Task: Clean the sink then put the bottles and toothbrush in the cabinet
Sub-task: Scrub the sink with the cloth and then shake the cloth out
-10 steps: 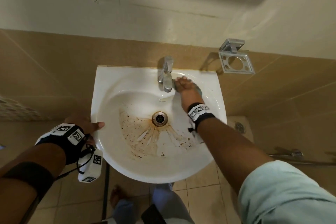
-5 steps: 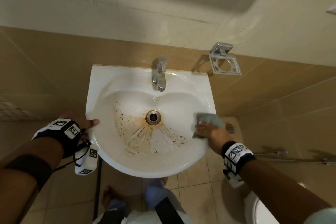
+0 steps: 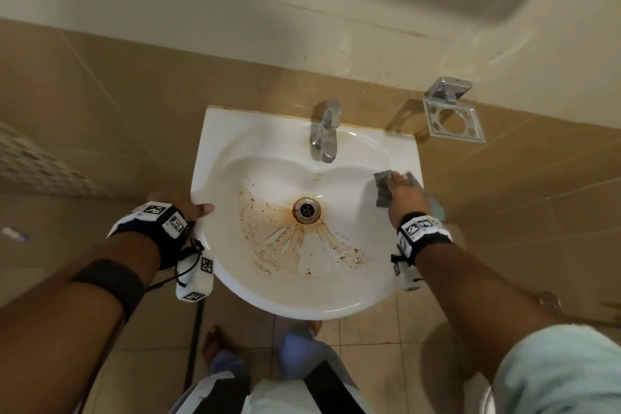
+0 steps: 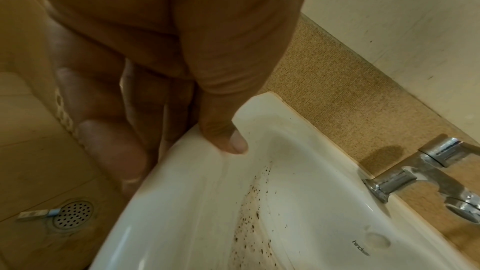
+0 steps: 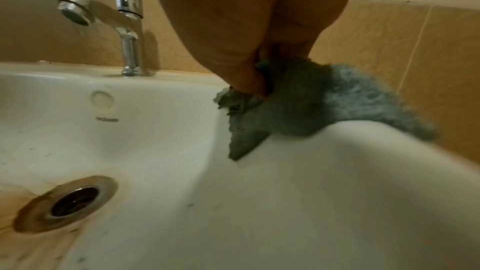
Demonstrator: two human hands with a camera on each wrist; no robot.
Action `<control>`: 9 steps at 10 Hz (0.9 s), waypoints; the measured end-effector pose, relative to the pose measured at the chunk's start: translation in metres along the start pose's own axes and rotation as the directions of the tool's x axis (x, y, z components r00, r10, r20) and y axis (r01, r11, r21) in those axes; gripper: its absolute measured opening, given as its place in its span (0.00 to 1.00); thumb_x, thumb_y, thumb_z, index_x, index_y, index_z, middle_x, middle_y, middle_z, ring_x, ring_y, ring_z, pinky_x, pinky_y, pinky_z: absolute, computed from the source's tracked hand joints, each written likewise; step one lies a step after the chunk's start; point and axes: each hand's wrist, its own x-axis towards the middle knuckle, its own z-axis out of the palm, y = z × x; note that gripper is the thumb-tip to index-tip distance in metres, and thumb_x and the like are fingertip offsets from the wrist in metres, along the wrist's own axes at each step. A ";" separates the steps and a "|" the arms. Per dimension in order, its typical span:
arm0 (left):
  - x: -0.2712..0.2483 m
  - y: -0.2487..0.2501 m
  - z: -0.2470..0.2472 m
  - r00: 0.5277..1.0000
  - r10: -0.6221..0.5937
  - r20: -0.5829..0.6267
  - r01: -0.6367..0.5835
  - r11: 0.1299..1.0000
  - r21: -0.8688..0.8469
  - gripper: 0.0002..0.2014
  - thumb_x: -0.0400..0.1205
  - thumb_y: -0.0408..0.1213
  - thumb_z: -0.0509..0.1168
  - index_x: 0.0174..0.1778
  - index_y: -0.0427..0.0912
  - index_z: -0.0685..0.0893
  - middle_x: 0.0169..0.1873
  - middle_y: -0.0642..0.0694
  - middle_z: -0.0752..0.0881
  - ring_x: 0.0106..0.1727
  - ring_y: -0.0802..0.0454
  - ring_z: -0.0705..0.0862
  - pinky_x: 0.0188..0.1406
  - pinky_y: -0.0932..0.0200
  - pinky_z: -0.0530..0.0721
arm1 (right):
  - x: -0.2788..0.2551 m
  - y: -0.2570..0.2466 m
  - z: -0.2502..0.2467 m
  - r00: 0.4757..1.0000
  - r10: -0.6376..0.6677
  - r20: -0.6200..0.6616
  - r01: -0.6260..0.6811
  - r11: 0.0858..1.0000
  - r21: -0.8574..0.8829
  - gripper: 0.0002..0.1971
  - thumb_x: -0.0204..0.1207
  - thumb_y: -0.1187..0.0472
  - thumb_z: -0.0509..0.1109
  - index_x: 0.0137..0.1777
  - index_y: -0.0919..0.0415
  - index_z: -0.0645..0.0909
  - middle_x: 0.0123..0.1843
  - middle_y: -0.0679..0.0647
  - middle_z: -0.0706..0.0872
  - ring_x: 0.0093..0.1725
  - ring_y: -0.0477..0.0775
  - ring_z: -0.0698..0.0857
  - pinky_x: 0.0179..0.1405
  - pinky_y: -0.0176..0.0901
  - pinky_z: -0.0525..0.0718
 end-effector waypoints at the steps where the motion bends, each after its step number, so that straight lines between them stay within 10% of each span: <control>1: 0.006 -0.003 0.000 0.999 0.011 0.045 -0.008 0.998 -0.062 0.58 0.44 0.80 0.73 0.62 0.39 0.85 0.53 0.35 0.90 0.53 0.32 0.89 0.55 0.36 0.89 | -0.008 -0.029 0.019 0.992 0.128 0.006 -0.128 0.992 0.015 0.18 0.81 0.66 0.63 0.71 0.61 0.78 0.71 0.64 0.81 0.68 0.67 0.82 0.67 0.56 0.83; 2: -0.072 0.036 -0.026 1.000 0.024 0.017 -0.025 0.996 0.084 0.34 0.73 0.61 0.75 0.61 0.33 0.86 0.56 0.34 0.89 0.58 0.34 0.87 0.62 0.42 0.86 | -0.009 -0.058 0.027 0.975 0.203 0.088 -0.208 0.976 0.059 0.11 0.80 0.62 0.67 0.59 0.65 0.83 0.58 0.64 0.88 0.57 0.66 0.88 0.59 0.54 0.87; 5: -0.075 0.039 -0.028 0.999 0.032 -0.008 -0.030 0.987 0.157 0.29 0.74 0.62 0.73 0.52 0.36 0.89 0.45 0.41 0.91 0.50 0.40 0.89 0.50 0.52 0.87 | 0.010 -0.100 0.041 0.917 0.319 0.239 -0.379 0.885 0.270 0.17 0.80 0.54 0.70 0.66 0.60 0.83 0.66 0.59 0.86 0.65 0.61 0.86 0.45 0.37 0.88; 7: -0.070 0.034 -0.026 0.999 0.050 0.018 -0.051 0.995 0.090 0.26 0.74 0.58 0.76 0.47 0.34 0.90 0.43 0.37 0.92 0.47 0.37 0.91 0.50 0.45 0.91 | 0.019 -0.183 0.036 0.916 0.152 0.370 -0.272 0.915 0.297 0.35 0.65 0.45 0.73 0.76 0.43 0.73 0.76 0.49 0.78 0.75 0.58 0.78 0.75 0.53 0.76; 9: -0.066 0.032 -0.024 0.996 0.085 -0.001 -0.084 0.990 0.110 0.24 0.73 0.58 0.77 0.48 0.37 0.91 0.44 0.40 0.93 0.46 0.41 0.91 0.51 0.48 0.91 | 0.017 -0.241 0.041 0.972 0.131 0.197 -0.208 0.868 0.451 0.21 0.74 0.45 0.68 0.65 0.54 0.82 0.66 0.55 0.85 0.66 0.63 0.83 0.65 0.53 0.79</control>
